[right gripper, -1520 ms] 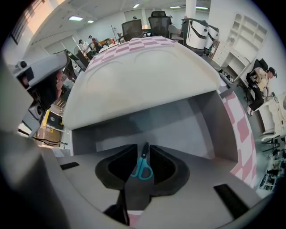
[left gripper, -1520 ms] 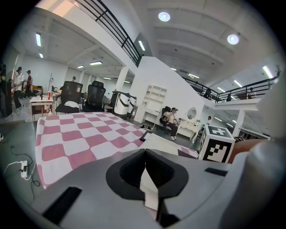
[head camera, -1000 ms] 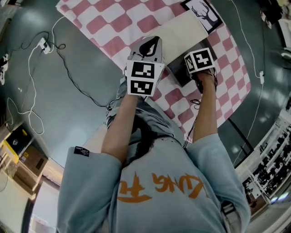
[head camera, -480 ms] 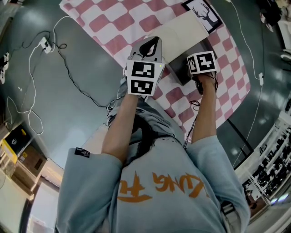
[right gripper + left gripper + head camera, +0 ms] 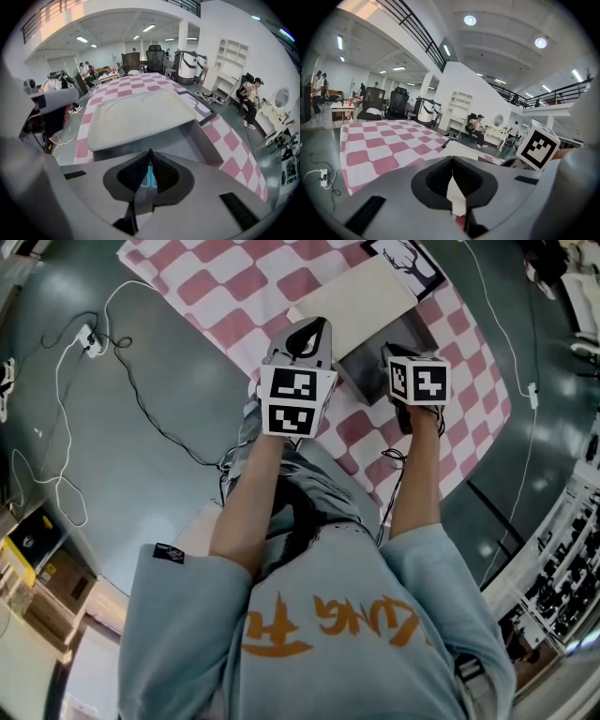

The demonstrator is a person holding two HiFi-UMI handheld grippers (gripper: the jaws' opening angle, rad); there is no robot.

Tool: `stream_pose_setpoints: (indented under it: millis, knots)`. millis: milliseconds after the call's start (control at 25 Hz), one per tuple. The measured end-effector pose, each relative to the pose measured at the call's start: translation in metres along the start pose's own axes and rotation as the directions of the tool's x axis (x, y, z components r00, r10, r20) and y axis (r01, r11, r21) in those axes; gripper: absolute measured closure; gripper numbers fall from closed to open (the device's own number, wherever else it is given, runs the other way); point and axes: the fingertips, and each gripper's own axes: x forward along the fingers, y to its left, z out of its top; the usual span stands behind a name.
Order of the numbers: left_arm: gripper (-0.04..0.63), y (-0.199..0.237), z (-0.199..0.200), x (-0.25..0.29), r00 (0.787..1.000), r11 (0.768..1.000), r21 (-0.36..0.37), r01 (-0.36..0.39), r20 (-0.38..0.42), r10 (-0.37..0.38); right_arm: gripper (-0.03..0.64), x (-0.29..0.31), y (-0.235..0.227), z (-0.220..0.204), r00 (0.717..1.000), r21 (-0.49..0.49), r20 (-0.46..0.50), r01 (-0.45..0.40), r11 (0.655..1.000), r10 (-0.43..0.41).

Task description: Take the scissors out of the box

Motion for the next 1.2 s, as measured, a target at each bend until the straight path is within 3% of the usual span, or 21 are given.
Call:
stream_pose_setpoints:
  millis: [400,760,960,1200]
  knots:
    - [0.575,-0.033,0.000,-0.026,0.999,1.000,0.009,0.018,0.050,-0.018,0.586,-0.056,0.018,0.005,0.970,0.024,0.242,-0.022,0.999,0.015]
    - [0.575,-0.072,0.021,-0.058,0.991,0.997,0.066,0.036,0.127,-0.044,0.586,-0.125,0.018,0.004,0.901,0.061,0.431,0.018,0.998,-0.043]
    - [0.575,-0.090,0.047,-0.080,0.979,0.994,0.105,0.027,0.196,-0.048,0.586,-0.168,0.015,0.005,0.839,0.069,0.540,0.044,0.997,-0.074]
    - [0.575,-0.107,0.075,-0.108,0.963,0.985,0.170,0.013,0.264,-0.059,0.586,-0.221,0.016,0.013,0.718,0.059,0.691,0.057,0.997,-0.082]
